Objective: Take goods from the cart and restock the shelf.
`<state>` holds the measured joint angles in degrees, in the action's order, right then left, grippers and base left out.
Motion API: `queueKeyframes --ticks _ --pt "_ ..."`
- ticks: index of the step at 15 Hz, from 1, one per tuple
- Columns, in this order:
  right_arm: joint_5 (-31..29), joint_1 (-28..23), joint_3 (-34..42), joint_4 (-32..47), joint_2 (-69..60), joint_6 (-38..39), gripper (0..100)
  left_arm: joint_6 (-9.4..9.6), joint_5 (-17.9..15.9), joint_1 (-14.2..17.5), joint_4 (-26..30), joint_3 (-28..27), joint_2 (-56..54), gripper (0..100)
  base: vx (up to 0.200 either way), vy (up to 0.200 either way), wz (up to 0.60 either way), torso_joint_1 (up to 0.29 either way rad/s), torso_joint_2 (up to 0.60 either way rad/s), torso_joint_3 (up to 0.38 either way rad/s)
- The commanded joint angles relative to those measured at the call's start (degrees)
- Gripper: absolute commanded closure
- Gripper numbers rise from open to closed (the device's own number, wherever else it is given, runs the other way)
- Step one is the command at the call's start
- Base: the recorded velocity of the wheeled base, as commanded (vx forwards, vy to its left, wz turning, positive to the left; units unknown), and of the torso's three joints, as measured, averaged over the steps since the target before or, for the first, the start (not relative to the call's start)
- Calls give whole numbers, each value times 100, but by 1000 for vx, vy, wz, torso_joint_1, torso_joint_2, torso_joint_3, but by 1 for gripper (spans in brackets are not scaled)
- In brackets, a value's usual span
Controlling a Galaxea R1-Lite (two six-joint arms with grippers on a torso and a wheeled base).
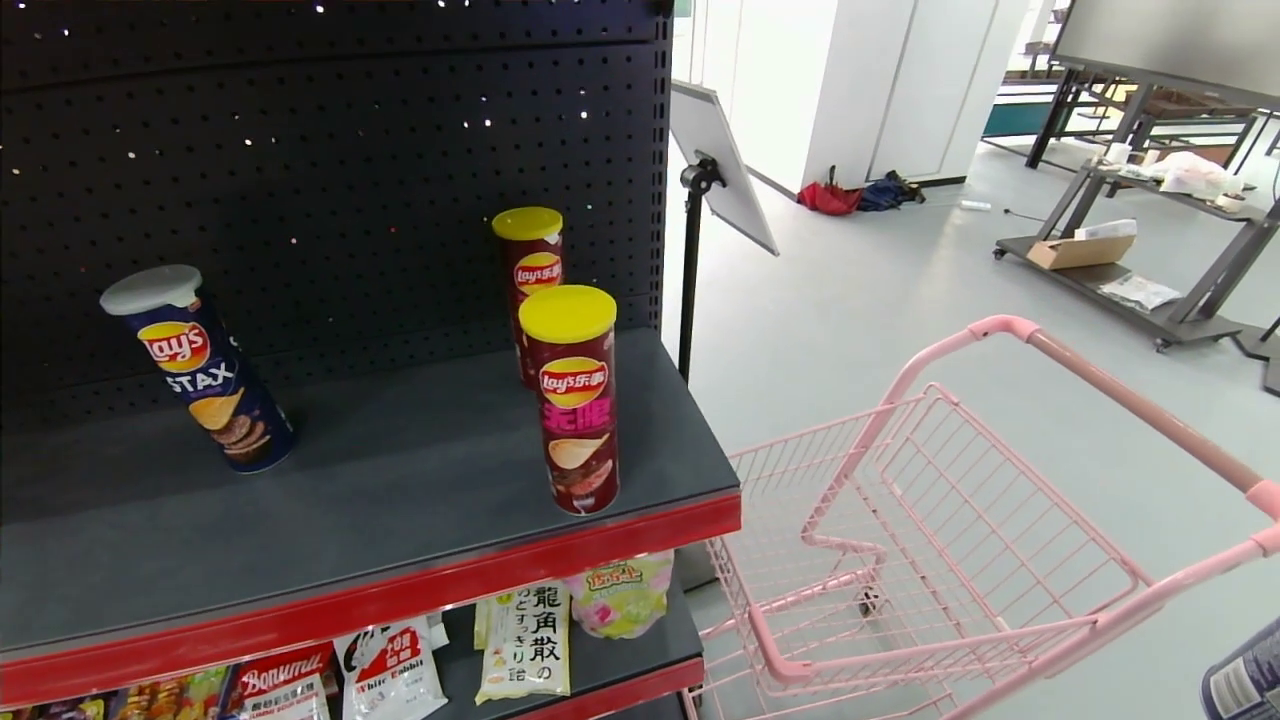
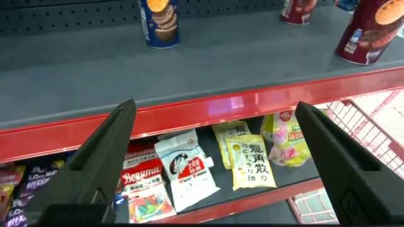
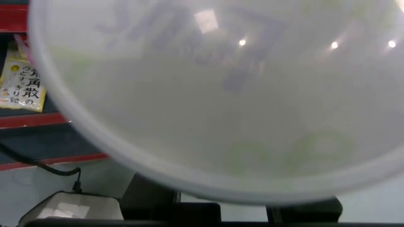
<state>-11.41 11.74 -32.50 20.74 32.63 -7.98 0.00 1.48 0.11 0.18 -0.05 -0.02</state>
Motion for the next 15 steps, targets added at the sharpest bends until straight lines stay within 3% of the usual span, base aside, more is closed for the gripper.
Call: queueKeyframes --ticks 1,6,13,15 --pt "-2 -40 7 1 59 -1 100 0 2 7 -1 5 2 0 0 0 600 22 -32 -12" --pt "-2 -75 147 -8 -64 -1 100 0 2 -2 -1 5 2 0 0 0 600 9 -6 -2" --pt "95 -146 903 -386 -1005 183 100 9 2 7 -1 -4 2 0 0 0 0 0 0 0" --pt "403 -75 1202 -439 -1462 289 100 18 -7 7 -1 -4 2 0 0 200 0 7 -2 0"
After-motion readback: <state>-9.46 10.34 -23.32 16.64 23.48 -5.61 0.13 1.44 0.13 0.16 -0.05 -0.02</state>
